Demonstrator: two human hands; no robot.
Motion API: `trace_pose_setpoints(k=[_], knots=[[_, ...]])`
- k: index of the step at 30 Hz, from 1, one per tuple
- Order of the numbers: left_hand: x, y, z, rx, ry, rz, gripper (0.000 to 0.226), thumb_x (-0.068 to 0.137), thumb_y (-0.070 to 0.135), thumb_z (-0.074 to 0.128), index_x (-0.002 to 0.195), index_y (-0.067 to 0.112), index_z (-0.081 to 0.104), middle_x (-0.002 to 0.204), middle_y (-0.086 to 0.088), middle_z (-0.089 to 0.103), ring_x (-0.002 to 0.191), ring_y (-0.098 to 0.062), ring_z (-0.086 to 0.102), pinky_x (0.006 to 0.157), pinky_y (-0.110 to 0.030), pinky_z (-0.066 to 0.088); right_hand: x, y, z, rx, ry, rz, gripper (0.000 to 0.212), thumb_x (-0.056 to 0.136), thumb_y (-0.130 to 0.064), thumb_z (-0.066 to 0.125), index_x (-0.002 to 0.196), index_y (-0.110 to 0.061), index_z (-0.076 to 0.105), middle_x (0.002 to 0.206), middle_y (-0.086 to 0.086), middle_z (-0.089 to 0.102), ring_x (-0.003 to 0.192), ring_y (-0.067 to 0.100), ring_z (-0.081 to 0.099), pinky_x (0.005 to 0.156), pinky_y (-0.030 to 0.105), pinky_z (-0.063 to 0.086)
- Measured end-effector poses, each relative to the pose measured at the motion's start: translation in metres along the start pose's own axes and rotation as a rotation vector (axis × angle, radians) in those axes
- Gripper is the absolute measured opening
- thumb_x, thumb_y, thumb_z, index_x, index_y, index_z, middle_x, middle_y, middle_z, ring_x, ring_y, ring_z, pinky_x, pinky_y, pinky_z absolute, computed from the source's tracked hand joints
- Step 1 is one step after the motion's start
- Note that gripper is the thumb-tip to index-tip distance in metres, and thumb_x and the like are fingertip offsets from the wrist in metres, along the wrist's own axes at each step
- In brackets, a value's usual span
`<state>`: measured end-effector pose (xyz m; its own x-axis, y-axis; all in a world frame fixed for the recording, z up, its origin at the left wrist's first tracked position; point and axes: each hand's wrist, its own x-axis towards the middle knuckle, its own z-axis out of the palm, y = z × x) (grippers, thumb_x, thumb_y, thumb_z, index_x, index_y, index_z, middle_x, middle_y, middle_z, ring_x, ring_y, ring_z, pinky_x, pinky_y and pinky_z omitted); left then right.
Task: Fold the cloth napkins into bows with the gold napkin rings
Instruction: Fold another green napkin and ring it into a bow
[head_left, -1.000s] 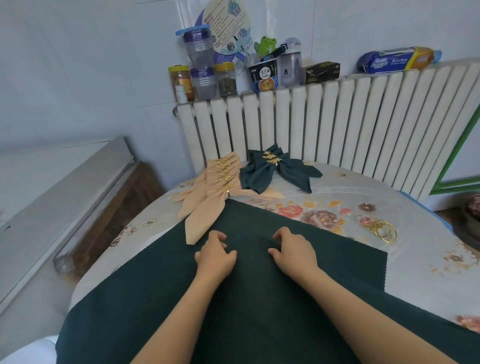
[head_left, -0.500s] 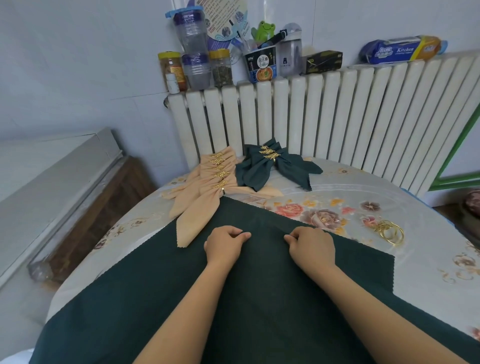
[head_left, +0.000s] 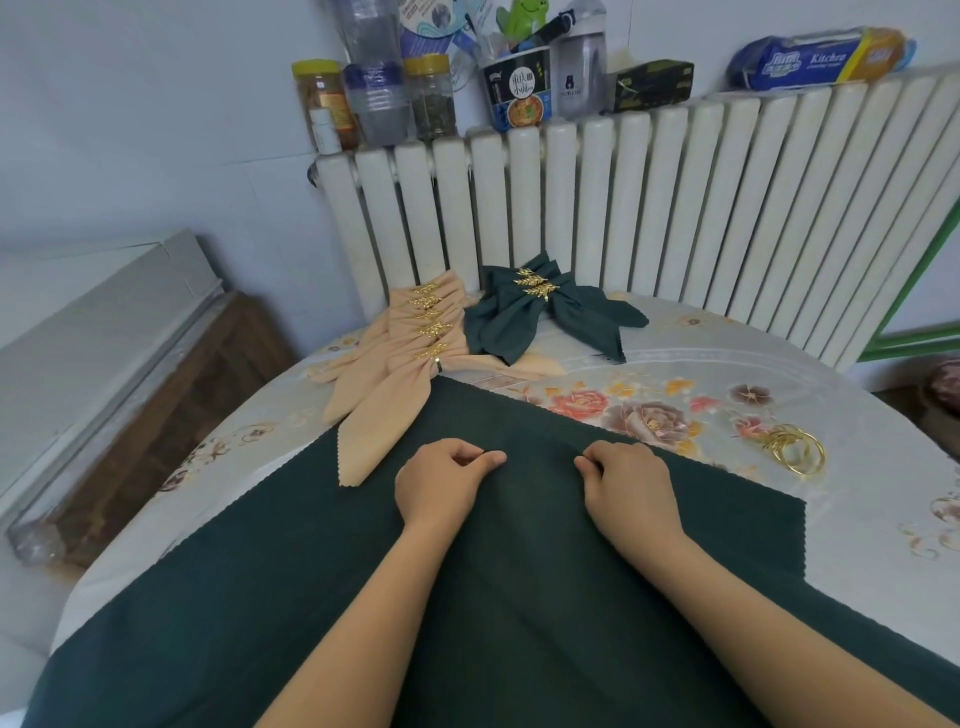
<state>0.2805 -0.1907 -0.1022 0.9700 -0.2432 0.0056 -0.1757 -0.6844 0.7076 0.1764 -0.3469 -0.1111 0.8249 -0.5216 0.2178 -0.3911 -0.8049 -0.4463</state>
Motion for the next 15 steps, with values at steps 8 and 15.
trace_pose_setpoints(k=[8,15], knots=[[0.003,-0.008,-0.004,-0.263,-0.131,0.198,0.011,0.083,0.031,0.069,0.081,0.042,0.068,0.089,0.019,0.065,0.076,-0.003,0.053,0.073,-0.021,0.042,0.009,0.009,-0.002,0.171,-0.062,-0.053,0.022,0.091,-0.022,0.055,0.108,-0.034,0.063,0.091,-0.02,0.051,0.108,0.015,0.041,0.102,0.033,0.025],[0.009,-0.014,-0.023,-0.224,-0.408,0.327,0.012,0.084,0.021,0.069,0.083,0.033,0.071,0.095,0.009,0.068,0.087,-0.007,0.06,0.082,-0.024,0.047,0.016,0.015,-0.005,0.33,-0.127,-0.276,0.029,0.089,-0.017,0.061,0.103,-0.042,0.068,0.097,-0.015,0.059,0.099,0.015,0.048,0.097,0.034,0.036]])
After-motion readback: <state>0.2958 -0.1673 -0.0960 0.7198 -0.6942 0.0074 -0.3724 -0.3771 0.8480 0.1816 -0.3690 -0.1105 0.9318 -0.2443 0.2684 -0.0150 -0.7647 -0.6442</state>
